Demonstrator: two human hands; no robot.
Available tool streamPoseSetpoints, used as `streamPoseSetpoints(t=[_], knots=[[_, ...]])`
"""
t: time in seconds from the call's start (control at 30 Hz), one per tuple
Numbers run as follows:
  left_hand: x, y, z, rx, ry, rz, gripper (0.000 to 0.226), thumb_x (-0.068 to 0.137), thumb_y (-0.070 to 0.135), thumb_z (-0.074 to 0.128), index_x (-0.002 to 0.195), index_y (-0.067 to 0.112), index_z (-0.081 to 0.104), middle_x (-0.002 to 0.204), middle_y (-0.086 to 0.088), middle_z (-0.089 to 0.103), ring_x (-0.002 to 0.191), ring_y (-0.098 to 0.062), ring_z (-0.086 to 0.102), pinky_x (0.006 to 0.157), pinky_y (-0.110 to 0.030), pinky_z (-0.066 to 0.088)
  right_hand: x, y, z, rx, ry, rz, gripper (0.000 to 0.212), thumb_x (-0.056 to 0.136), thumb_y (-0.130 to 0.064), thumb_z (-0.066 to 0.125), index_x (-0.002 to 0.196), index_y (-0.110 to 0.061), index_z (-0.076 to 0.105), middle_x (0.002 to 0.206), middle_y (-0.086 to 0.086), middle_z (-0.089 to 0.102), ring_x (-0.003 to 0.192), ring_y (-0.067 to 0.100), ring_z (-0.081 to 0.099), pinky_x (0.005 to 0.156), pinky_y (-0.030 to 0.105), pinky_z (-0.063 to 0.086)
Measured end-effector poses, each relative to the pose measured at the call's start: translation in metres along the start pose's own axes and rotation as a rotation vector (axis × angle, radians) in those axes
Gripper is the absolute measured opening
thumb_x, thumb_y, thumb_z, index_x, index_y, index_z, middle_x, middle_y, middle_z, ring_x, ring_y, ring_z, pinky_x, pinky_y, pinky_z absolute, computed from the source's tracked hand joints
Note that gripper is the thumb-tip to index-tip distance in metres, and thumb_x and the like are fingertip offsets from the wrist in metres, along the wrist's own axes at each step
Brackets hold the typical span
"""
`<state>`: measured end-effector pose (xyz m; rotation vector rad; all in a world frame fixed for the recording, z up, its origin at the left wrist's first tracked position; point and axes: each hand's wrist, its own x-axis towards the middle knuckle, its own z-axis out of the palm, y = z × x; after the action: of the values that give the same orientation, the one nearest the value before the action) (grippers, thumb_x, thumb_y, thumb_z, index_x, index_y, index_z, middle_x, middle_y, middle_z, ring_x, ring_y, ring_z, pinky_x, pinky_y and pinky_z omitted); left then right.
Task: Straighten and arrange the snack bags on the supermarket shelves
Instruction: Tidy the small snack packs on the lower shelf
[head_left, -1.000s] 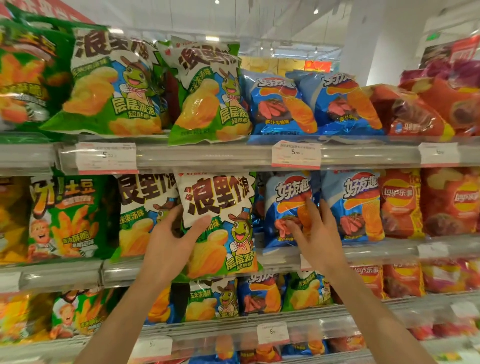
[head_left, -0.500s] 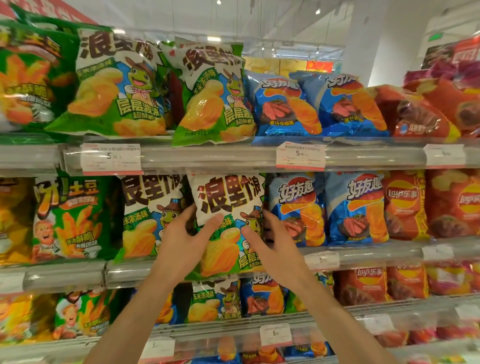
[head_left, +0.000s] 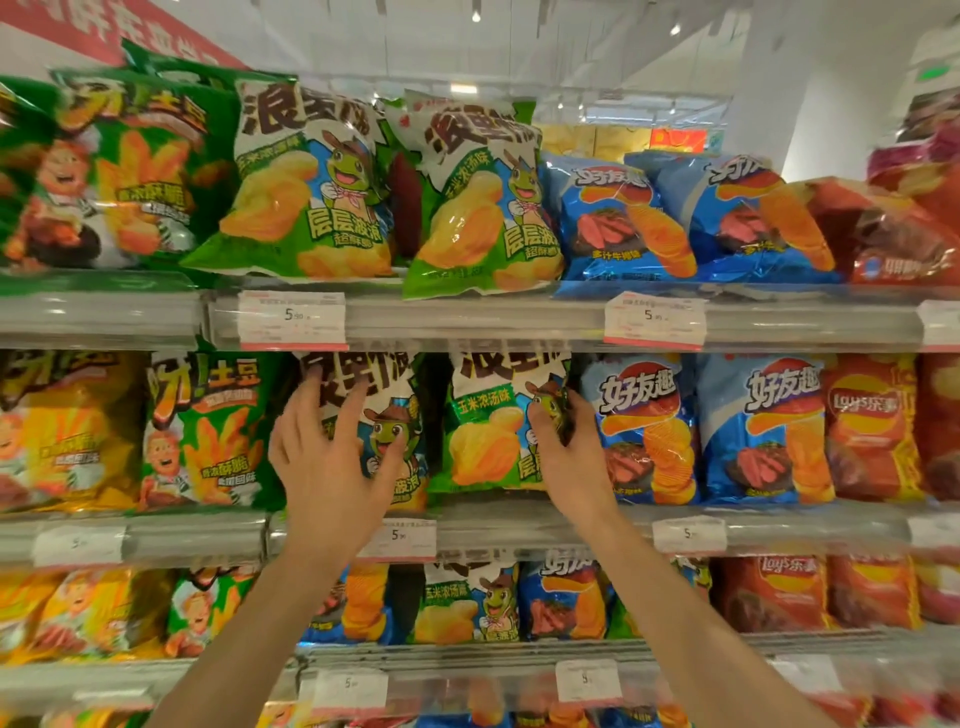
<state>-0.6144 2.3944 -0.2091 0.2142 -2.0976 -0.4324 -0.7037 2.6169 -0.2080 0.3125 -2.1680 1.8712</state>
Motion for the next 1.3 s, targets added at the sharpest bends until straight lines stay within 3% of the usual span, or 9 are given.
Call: streamPoseSetpoints(t=[0.07, 0.17, 0.37, 0.47, 0.57, 0.77, 1.07, 1.2, 1.3], knots=[[-0.002, -0.005, 0.004, -0.007, -0.014, -0.016, 0.072, 0.088, 0.05, 0.061, 0.151, 0.018, 0.047, 0.166, -0.023, 0.017, 0.153, -0.043, 0.015, 0.117, -0.063, 0.02, -0.002, 0.003, 0.01, -0.016, -0.01, -0.004, 0.057, 0.103, -0.044, 0.054, 0.153, -0.023, 0.037, 0.111, -0.032, 0.053, 0.101, -0.007, 0.054, 0.073, -0.006, 0.036], [-0.004, -0.013, 0.008, -0.096, -0.061, 0.012, 0.078, 0.089, 0.049, 0.061, 0.156, 0.015, 0.039, 0.169, -0.02, 0.005, 0.156, -0.039, 0.009, 0.116, -0.064, 0.028, -0.01, 0.009, 0.02, -0.071, -0.062, -0.037, 0.054, 0.106, -0.044, 0.047, 0.154, -0.023, 0.036, 0.126, -0.016, 0.057, 0.12, 0.006, 0.053, 0.096, 0.014, 0.038], [-0.004, -0.018, 0.01, -0.076, -0.093, 0.045, 0.079, 0.091, 0.052, 0.059, 0.158, 0.017, 0.036, 0.17, -0.018, 0.002, 0.156, -0.038, 0.013, 0.11, -0.064, 0.04, -0.003, 0.013, 0.01, -0.223, -0.012, -0.115, 0.054, 0.106, -0.04, 0.047, 0.154, -0.017, 0.036, 0.132, -0.009, 0.053, 0.122, 0.009, 0.052, 0.1, 0.024, 0.042], [-0.004, -0.012, 0.014, 0.007, -0.128, 0.043, 0.078, 0.093, 0.057, 0.052, 0.16, 0.02, 0.033, 0.17, -0.018, 0.002, 0.154, -0.04, 0.018, 0.104, -0.064, 0.045, -0.003, 0.015, 0.006, -0.276, 0.008, -0.148, 0.055, 0.106, -0.039, 0.046, 0.153, -0.014, 0.036, 0.14, 0.002, 0.057, 0.129, 0.023, 0.055, 0.104, 0.036, 0.049], [-0.005, -0.008, 0.021, 0.058, -0.147, 0.037, 0.077, 0.095, 0.059, 0.048, 0.161, 0.023, 0.03, 0.171, -0.017, 0.0, 0.155, -0.039, 0.016, 0.11, -0.065, 0.038, -0.012, 0.016, 0.006, -0.4, 0.014, -0.167, 0.068, 0.105, -0.046, 0.043, 0.161, -0.014, 0.022, 0.158, 0.012, 0.04, 0.144, 0.03, 0.039, 0.116, 0.049, 0.04], [-0.006, -0.023, 0.029, 0.196, -0.05, 0.174, 0.078, 0.099, 0.061, 0.042, 0.162, 0.018, 0.026, 0.171, -0.016, 0.001, 0.158, -0.033, 0.002, 0.124, -0.057, 0.019, -0.024, 0.017, 0.014, -0.835, 0.038, -0.599, 0.071, 0.107, -0.052, 0.034, 0.164, -0.015, 0.016, 0.172, 0.013, 0.008, 0.159, 0.028, 0.004, 0.128, 0.042, 0.011], [-0.003, -0.022, 0.033, 0.212, -0.156, 0.186, 0.08, 0.103, 0.061, 0.029, 0.164, 0.014, 0.006, 0.171, -0.018, -0.004, 0.158, -0.032, -0.006, 0.126, -0.055, 0.014, -0.019, 0.028, 0.027, -0.875, 0.002, -0.571, 0.07, 0.107, -0.051, 0.029, 0.165, -0.017, 0.01, 0.172, 0.012, 0.001, 0.159, 0.027, -0.003, 0.128, 0.052, 0.011], [0.002, -0.027, 0.019, 0.111, -0.195, 0.199, 0.08, 0.099, 0.061, 0.04, 0.163, 0.018, 0.019, 0.171, -0.016, 0.008, 0.158, -0.031, 0.001, 0.127, -0.053, 0.013, -0.021, 0.019, 0.02, -0.833, -0.023, -0.529, 0.072, 0.104, -0.056, 0.034, 0.164, -0.021, 0.016, 0.173, 0.008, 0.004, 0.159, 0.024, -0.003, 0.128, 0.05, 0.007], [0.006, -0.033, 0.002, -0.013, -0.196, 0.202, 0.072, 0.096, 0.054, 0.051, 0.157, 0.017, 0.037, 0.167, -0.015, 0.023, 0.156, -0.033, 0.014, 0.125, -0.05, 0.017, -0.027, 0.009, 0.012, -0.711, 0.035, -0.472, 0.068, 0.101, -0.048, 0.055, 0.157, -0.016, 0.036, 0.17, 0.01, 0.02, 0.158, 0.027, 0.013, 0.125, 0.046, 0.018]])
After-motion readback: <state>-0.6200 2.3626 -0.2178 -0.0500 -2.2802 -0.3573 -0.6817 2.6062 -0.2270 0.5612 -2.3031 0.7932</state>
